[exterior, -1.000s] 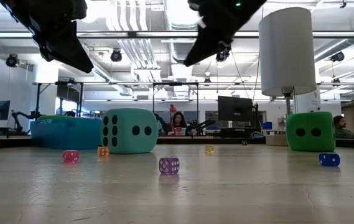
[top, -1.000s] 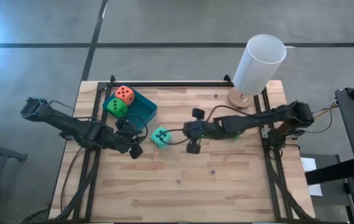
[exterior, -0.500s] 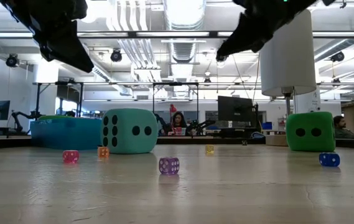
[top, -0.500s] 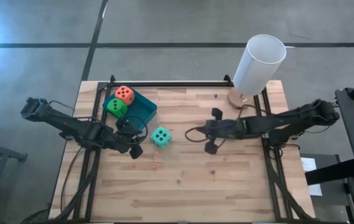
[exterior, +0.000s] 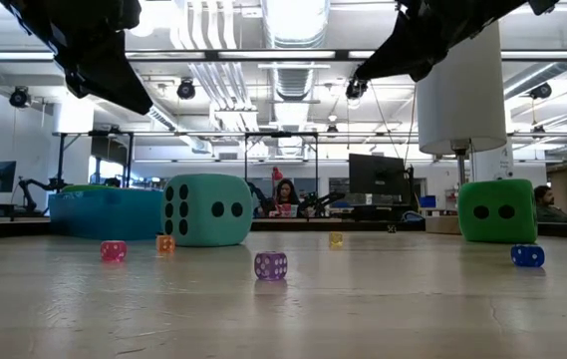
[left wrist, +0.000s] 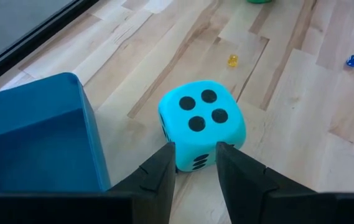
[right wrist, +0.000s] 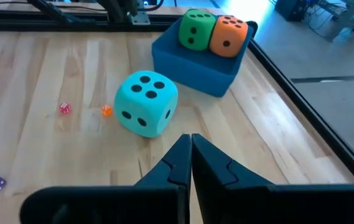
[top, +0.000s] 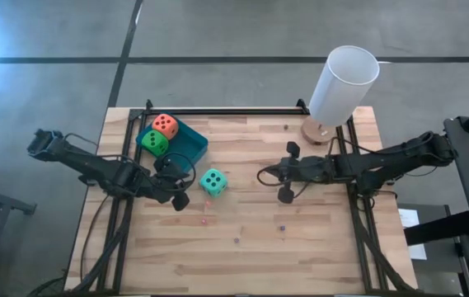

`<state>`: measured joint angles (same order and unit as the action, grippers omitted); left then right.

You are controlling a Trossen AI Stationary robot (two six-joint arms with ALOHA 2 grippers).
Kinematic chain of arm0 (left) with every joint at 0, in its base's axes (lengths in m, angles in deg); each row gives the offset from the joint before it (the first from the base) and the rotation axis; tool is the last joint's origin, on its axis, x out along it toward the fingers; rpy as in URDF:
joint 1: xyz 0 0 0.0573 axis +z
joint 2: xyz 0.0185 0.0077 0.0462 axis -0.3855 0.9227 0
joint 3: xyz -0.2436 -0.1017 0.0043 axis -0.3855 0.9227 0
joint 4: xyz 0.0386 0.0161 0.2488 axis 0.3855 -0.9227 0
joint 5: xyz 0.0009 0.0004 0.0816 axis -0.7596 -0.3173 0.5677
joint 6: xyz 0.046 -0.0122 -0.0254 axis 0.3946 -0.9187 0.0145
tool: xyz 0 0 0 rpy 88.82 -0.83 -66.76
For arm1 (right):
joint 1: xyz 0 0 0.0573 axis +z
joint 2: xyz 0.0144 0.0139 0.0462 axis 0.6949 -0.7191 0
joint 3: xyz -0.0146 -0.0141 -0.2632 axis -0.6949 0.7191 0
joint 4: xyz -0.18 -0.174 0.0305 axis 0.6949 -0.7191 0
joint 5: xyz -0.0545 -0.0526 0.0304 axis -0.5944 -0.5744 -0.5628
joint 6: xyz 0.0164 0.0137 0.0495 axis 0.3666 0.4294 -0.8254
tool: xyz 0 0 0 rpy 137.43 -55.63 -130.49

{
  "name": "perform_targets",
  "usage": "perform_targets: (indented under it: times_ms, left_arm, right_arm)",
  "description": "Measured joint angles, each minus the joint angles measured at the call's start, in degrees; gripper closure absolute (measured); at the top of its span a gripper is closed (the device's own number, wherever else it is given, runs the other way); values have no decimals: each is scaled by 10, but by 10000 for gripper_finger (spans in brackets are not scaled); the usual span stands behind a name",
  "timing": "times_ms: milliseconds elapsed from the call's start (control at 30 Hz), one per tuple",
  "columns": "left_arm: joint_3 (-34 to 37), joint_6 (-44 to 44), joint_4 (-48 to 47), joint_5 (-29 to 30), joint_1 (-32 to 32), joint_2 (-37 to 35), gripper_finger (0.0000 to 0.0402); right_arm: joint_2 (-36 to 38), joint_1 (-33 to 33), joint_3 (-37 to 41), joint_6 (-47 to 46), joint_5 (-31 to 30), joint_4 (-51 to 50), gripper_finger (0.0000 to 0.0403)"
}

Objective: Pick & Place Dice
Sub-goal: Put the big blue dice into the blue bin

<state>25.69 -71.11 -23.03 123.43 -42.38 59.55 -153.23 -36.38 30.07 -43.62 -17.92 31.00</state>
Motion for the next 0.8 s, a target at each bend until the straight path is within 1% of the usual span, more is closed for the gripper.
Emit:
perform_targets:
  times_ms: [433,633,800]
  left_arm:
    - [0,3,20,0,0,0,283]
    - [-1,16,37,-35,1,0,283]
    - [-5,22,52,-41,2,0,283]
  right_arm:
    - [-1,0,0,0,0,0,394]
    - [-1,0,0,0,0,0,394]
    - [-1,0,0,0,0,0,394]
